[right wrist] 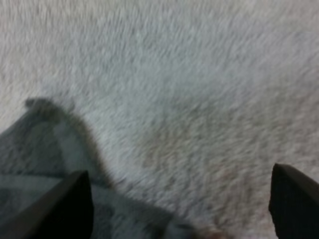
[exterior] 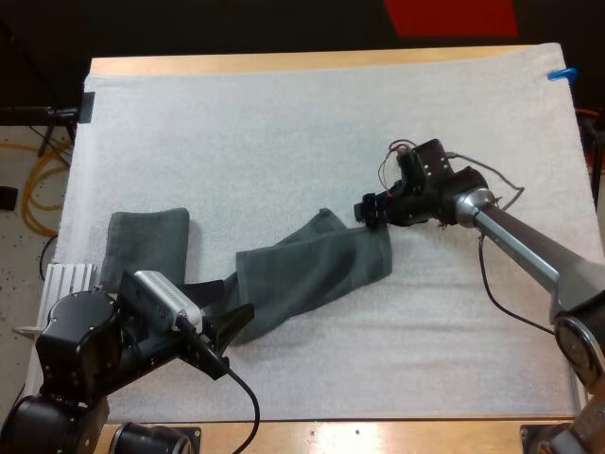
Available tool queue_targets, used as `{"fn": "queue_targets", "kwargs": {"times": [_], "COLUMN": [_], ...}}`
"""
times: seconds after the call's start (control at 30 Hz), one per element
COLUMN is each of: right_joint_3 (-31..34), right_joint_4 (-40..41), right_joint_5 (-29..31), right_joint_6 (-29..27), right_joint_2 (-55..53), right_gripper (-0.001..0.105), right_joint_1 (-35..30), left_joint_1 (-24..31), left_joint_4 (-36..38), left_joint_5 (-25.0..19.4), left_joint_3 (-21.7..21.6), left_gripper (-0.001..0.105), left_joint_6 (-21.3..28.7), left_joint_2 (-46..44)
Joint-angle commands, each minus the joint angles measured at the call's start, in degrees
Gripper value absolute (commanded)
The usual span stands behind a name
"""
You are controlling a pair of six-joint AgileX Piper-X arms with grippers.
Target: Pick towel from pile fold and stack
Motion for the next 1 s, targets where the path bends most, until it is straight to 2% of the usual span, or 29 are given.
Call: {"fn": "queue_targets", "kwargs": {"times": [0.0,0.07,0.17,0.27,0.33,0.4,0.6,0.77,0.87,0.97], "right_joint_3": [0.06,0.06,0.06,-0.10,-0.82,-0.95,-0.95,-0.95,-0.95,-0.95], "right_joint_4": [0.24,1.24,3.06,3.39,4.23,4.40,5.50,5.50,5.24,5.05], "right_joint_5": [-2.91,-4.87,-4.81,-4.81,-4.81,-4.81,-4.25,-2.33,1.22,7.70], "right_joint_6": [-0.05,-0.05,-0.05,-0.34,-0.49,-0.63,-6.17,-8.27,-9.91,-12.79], "right_joint_2": [-0.21,0.65,1.94,2.06,1.72,0.93,-5.69,-14.76,-20.17,-24.21], "right_gripper": [0.071,0.071,0.068,0.043,0.018,0.002,0.000,0.000,0.000,0.000], "right_joint_1": [-0.13,-0.13,-0.13,-0.13,-0.13,-0.13,-0.13,-0.13,-0.13,-0.13], "left_joint_1": [-0.25,-0.25,-0.25,-0.25,-0.25,-0.25,-0.25,-0.25,-0.25,-0.25], "left_joint_4": [-0.29,-0.29,-0.29,-0.29,-0.29,-0.29,-0.29,-0.29,-0.29,-0.29], "left_joint_5": [-0.12,-0.12,-0.12,-0.12,-0.12,-0.12,-0.12,-0.12,-0.12,-0.12], "left_joint_3": [0.04,0.04,0.04,0.04,0.04,0.04,0.04,0.04,0.04,0.04], "left_gripper": [0.054,0.054,0.054,0.054,0.054,0.054,0.054,0.054,0.054,0.054], "left_joint_6": [-0.08,-0.08,-0.08,-0.08,-0.08,-0.08,-0.08,-0.08,-0.08,-0.08], "left_joint_2": [-0.15,-0.15,-0.15,-0.15,-0.15,-0.15,-0.15,-0.15,-0.15,-0.15]}}
